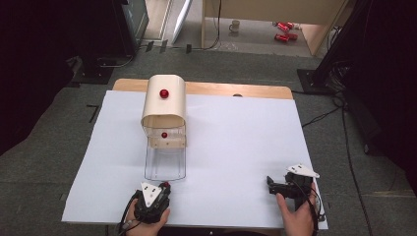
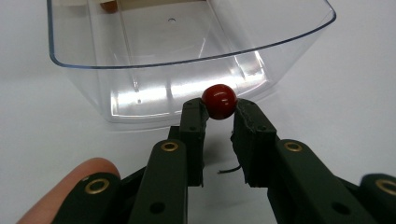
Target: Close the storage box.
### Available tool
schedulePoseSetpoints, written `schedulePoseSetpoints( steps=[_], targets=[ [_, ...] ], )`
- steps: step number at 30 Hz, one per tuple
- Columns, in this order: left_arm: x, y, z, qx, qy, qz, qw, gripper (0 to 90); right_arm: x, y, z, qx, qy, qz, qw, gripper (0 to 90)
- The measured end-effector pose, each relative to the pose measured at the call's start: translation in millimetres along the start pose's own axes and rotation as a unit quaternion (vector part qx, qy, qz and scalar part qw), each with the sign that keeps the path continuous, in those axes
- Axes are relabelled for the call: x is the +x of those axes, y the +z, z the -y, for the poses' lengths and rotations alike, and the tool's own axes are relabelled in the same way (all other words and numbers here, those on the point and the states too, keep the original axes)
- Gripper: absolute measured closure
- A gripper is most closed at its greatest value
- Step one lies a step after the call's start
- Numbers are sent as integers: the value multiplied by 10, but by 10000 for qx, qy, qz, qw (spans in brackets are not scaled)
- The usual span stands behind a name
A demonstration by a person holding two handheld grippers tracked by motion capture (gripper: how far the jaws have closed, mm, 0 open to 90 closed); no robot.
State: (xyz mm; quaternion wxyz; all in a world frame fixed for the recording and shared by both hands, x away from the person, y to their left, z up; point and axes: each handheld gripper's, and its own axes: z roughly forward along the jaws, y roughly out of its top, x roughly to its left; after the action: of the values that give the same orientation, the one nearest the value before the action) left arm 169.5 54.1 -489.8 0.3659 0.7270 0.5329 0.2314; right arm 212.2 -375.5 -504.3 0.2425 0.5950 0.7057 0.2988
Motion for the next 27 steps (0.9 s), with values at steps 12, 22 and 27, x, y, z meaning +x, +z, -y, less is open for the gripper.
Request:
schedulePoseSetpoints(
  steps=[12, 22, 27],
  targets=[
    [64, -57, -147, -173, 31, 11, 9998, 753, 0, -1, 0, -1, 1, 0, 10000, 0],
    [86, -18, -263, -232, 57, 0, 9997, 754, 0, -1, 0, 1, 0, 0, 10000, 0],
    [98, 23, -329, -240, 71, -15, 9997, 754, 0, -1, 1, -3, 1, -1, 10000, 0]
  ],
)
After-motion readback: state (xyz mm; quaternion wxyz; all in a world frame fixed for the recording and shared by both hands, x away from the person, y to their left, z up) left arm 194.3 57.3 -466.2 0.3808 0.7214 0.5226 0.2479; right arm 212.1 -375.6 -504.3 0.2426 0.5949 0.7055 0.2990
